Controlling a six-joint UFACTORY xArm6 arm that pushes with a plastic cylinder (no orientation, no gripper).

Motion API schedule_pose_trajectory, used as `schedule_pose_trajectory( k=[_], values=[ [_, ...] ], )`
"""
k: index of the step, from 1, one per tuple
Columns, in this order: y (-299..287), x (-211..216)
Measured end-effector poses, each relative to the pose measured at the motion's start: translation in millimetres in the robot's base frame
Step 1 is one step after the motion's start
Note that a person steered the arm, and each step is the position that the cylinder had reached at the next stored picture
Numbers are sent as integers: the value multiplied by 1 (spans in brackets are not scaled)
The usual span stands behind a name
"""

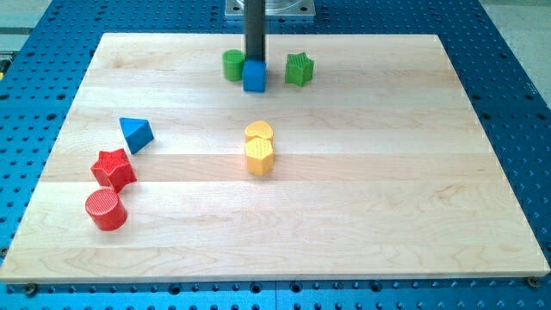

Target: Push the blue cube to the top of the blue triangle

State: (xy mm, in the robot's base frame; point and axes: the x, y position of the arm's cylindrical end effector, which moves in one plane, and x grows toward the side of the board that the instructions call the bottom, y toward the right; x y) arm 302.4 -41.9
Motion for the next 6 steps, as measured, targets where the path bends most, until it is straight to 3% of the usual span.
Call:
schedule_pose_trajectory(
  k=[1,3,4,5,6],
  values=[
    [8,36],
    [103,88],
    [78,102],
    [31,80],
    [-57,70]
  ],
)
